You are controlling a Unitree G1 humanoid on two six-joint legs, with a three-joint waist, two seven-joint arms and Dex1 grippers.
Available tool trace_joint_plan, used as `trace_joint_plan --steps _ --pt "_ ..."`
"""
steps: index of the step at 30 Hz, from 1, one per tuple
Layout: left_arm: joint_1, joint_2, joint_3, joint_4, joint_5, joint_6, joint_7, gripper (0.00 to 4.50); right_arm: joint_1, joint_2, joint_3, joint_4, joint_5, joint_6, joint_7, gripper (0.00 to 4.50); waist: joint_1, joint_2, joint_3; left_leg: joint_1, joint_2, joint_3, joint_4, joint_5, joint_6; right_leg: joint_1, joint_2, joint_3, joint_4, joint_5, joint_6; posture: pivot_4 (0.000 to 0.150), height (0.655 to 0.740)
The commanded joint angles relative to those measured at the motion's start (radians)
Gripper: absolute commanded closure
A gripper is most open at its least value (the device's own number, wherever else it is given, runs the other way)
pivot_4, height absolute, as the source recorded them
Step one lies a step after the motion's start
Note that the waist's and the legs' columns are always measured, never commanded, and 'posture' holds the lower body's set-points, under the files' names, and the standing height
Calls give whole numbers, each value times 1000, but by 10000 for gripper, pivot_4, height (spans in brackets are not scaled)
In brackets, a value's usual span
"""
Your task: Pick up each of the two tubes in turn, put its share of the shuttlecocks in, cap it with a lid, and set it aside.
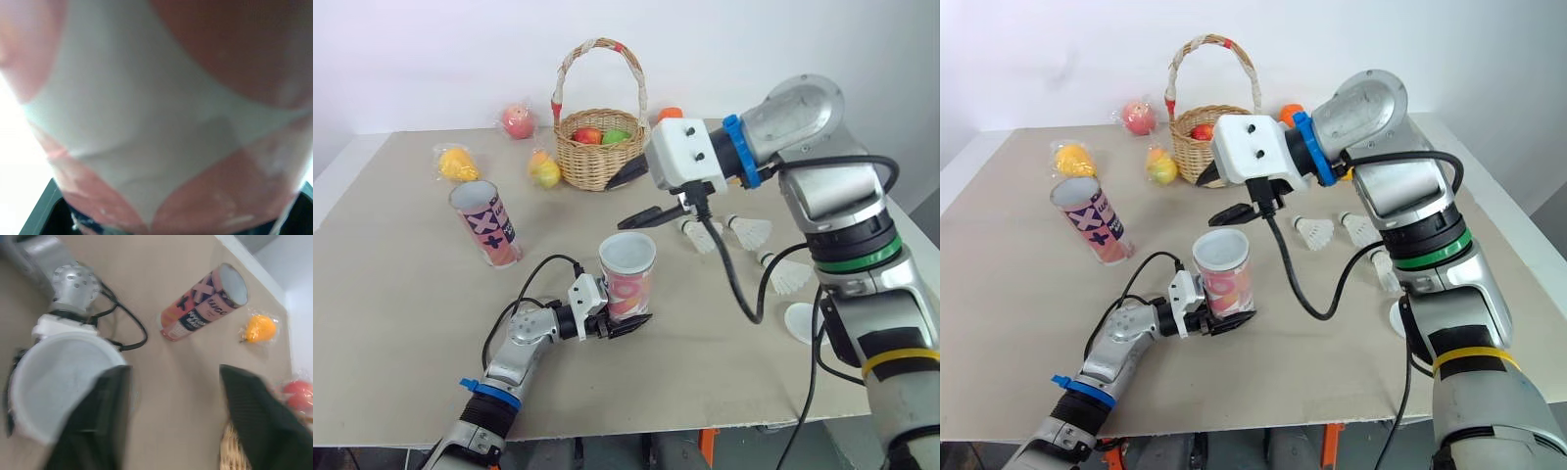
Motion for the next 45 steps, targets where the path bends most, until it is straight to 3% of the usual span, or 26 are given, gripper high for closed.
trace_joint_plan --steps 1,4,14,28,39,45 --pt "22 -3 -18 91 34 23 19 13155 -55 -32 37 22 23 -53 89 30949 0 0 0 0 0 0 0 0 0 0 0 0 0 0 0 1500 7400" --pt "22 -4 -16 91 34 22 23 13155 -75 -60 99 42 41 -90 93 44477 0 0 0 0 0 0 0 0 0 0 -1 0 0 0 0 1500 7400" --pt "28 -10 -13 86 34 23 30 13155 -42 -128 343 8 76 -162 93 44477 1 1 0 -1 -1 1 0 0 0 0 -5 -3 0 0 1 1500 7400" --pt "32 -21 -9 86 38 25 28 13155 26 -89 310 -17 -72 -253 93 44477 1 5 -4 0 -3 0 -1 0 0 2 -10 -9 -1 -2 3 1500 7400" --pt "29 -18 -8 81 39 32 23 13155 -26 -79 238 -110 196 -30 93 44477 2 3 -7 0 -3 0 -2 0 0 2 -12 -13 -1 -2 2 1500 7400" --pt "30 -17 -8 81 39 31 24 13155 -6 -106 295 -101 118 -72 93 44477 2 3 -7 -2 -3 0 -2 0 1 3 -15 -15 -6 -2 4 1500 7400"
